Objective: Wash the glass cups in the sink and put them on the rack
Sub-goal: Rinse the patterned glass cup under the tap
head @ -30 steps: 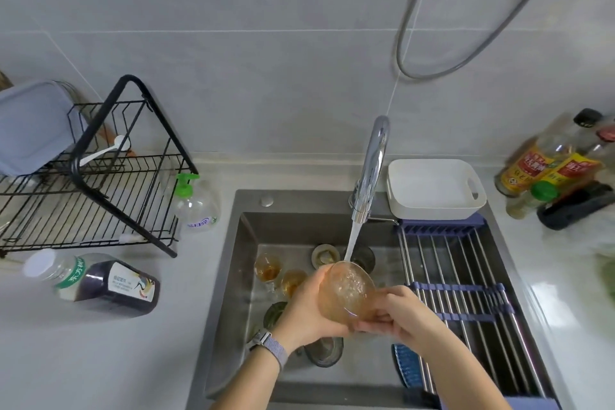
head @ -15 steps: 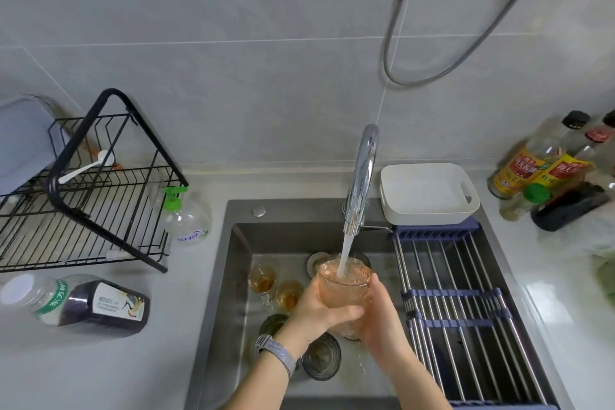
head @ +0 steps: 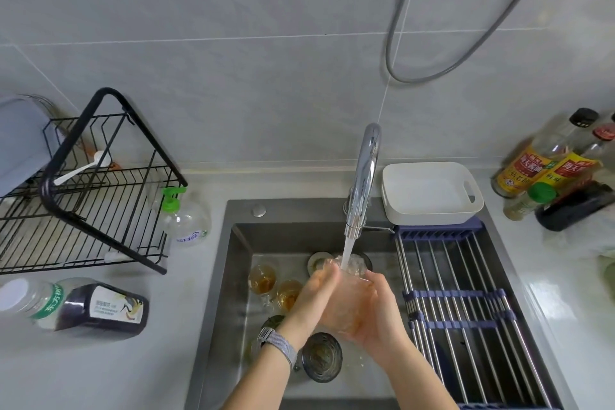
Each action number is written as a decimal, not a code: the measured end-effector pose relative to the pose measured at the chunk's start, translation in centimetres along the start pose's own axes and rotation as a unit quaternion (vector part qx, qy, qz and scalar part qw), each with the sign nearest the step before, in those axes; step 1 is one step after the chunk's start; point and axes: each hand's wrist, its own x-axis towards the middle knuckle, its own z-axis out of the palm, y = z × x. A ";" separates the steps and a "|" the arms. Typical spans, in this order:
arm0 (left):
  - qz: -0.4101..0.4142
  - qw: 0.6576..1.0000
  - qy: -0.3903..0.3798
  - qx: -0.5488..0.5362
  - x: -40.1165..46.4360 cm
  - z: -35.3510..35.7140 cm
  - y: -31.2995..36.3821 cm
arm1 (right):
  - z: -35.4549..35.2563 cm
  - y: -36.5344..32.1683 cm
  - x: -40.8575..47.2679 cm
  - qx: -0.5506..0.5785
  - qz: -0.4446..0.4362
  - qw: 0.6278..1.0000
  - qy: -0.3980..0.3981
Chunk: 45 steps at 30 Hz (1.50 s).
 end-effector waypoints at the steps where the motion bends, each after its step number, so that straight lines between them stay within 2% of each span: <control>1: -0.019 0.999 0.013 -0.029 0.2 0.2 0.2 | 0.3 0.1 0.1 0.013 -0.012 1.000 0.020; 4: -0.049 0.989 0.075 -0.117 0.8 1.1 1.0 | 1.3 0.9 0.4 0.001 -0.084 0.993 0.080; 10: -0.078 0.976 0.144 -0.147 2.7 1.5 1.2 | 2.5 2.1 -0.4 -0.048 -0.266 0.953 0.136; 12: -0.111 0.965 0.117 -0.208 2.8 1.7 1.5 | 2.7 2.6 -0.6 -0.079 -0.311 0.934 0.154; 15: -0.140 0.934 0.030 -0.328 2.3 1.9 1.8 | 2.6 3.7 -0.6 -0.148 -0.352 0.904 0.191; 19: -0.141 0.922 0.005 -0.359 2.4 1.4 1.3 | 2.4 4.9 -0.3 -0.197 -0.360 0.888 0.210; 22: -0.137 0.945 0.016 -0.296 2.8 1.5 1.3 | 2.2 4.5 -0.3 -0.155 -0.351 0.901 0.202; 24: -0.120 0.970 0.020 -0.209 2.6 1.4 1.4 | 1.6 3.1 0.1 -0.094 -0.291 0.935 0.182; 26: -0.085 0.987 0.021 -0.138 2.3 0.7 0.8 | 0.6 1.5 0.9 -0.007 -0.184 0.972 0.144; 27: -0.056 0.989 0.010 -0.136 2.0 0.3 0.4 | 0.1 0.9 1.2 0.038 -0.130 0.983 0.120; 29: -0.019 0.975 -0.036 -0.220 1.4 -0.5 -0.7 | -0.1 0.4 1.3 0.090 -0.063 0.990 0.085; 32: 0.013 0.947 -0.081 -0.311 0.7 -0.6 -1.9 | 0.4 0.5 1.1 0.111 -0.068 0.991 0.034; 35: 0.030 0.952 -0.037 -0.301 0.2 0.1 -1.8 | 0.7 0.6 0.6 0.129 -0.106 0.986 -0.027; 37: 0.015 0.951 -0.026 -0.309 0.1 0.3 -1.9 | 0.8 0.3 0.3 0.139 -0.098 0.984 -0.058; 40: -0.046 0.932 -0.048 -0.357 -0.2 0.9 -1.3 | 0.8 0.1 0.2 0.086 -0.105 0.990 -0.037; 42: -0.071 0.911 -0.065 -0.401 -0.3 1.0 -0.8 | 1.1 0.2 0.0 -0.034 -0.149 0.988 0.001; 45: -0.066 0.892 -0.073 -0.441 -0.4 0.8 -0.8 | 1.2 0.6 -0.6 -0.196 -0.197 0.960 0.023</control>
